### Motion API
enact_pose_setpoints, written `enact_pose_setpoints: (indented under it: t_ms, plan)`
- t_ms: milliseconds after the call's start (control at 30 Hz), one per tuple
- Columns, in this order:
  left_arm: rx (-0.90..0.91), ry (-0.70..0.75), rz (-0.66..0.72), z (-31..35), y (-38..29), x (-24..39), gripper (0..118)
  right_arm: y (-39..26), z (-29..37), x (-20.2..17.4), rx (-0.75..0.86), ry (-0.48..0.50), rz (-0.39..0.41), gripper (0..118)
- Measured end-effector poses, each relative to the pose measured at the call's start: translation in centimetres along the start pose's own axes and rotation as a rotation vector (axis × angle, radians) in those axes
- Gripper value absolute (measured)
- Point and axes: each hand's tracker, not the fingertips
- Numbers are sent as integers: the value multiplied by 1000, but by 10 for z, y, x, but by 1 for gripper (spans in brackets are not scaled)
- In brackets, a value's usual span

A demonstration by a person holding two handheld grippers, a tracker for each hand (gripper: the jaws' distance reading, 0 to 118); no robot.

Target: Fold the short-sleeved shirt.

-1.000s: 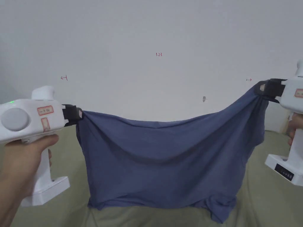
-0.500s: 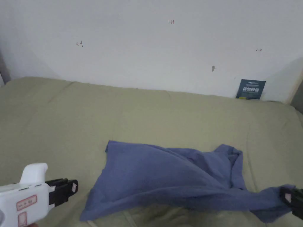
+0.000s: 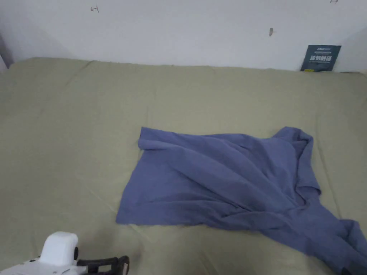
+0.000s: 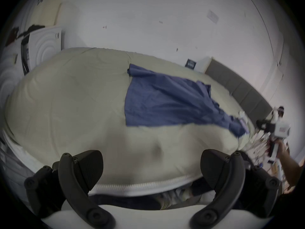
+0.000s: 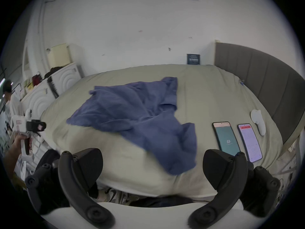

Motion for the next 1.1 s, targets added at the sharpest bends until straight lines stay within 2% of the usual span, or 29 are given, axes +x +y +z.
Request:
enact_pose_setpoints:
  t_ms: [33, 100, 133, 167, 200, 233, 333, 367, 400, 433, 467, 600, 700, 733, 767, 800, 833, 867, 900, 933, 1100]
  plan:
    - [-79, 35, -46, -3, -3, 5, 106, -5, 5, -11, -10, 8, -19, 113]
    - [-97, 79, -151, -7, -10, 13, 93, -13, 9, -26, -41, 68, -73, 102]
    - [-98, 102, -180, -10, -11, 14, 82, -21, 11, -32, -10, 81, -103, 94]
    - [-108, 131, -177, -15, -11, 13, 35, -24, 11, -39, 0, 56, -109, 55]
    - [-125, 178, -153, -22, -12, 10, 0, -26, 8, -46, -11, 3, -104, 7]
    - [-123, 135, -154, -27, -9, 7, 0, -27, 10, -47, -2, 7, -102, 0]
    - [-96, 79, -92, -43, 5, 0, 1, -21, 12, -51, -21, 45, -125, 0]
    - [-89, 96, -136, -52, 12, -2, 15, -20, 10, -53, -20, 46, -127, 0]
    - [-88, 112, -148, -62, 20, -4, 52, -20, 8, -54, -25, 49, -131, 0]
    - [-105, 113, -147, -75, 29, -7, 110, -18, 8, -54, -34, 48, -141, 0]
    - [-125, 113, -145, -87, 34, -9, 118, -17, 8, -53, -37, 48, -152, 0]
    - [-114, 113, -84, -146, 60, -21, 117, -14, 6, -53, -53, 40, -181, 0]
    - [-128, 139, -60, -163, 71, -21, 113, -12, 2, -53, -66, 32, -192, 0]
    - [-167, 210, -61, -168, 73, -16, 97, -11, 2, -53, -70, 24, -194, 0]
    - [-178, 238, -76, -171, 73, -13, 88, -17, 2, -41, -70, 20, -198, 0]
    - [-171, 249, -109, -170, 70, -8, 85, -18, 3, -35, -70, 17, -203, 0]
    - [-177, 272, -126, -164, 68, -4, 74, -17, 3, -33, -68, 12, -209, 0]
    - [-148, 227, -139, -163, 69, -1, 64, -15, 3, -32, -67, 11, -215, 0]
    - [-148, 219, -134, -161, 69, 0, 43, -13, 1, -31, -65, 11, -218, 0]
    - [-119, 230, -126, -157, 68, 0, 6, -10, 0, -31, -61, 8, -220, 0]
    - [-82, 173, -103, -149, 72, 6, 6, -2, -10, -13, -53, -15, -194, 0]
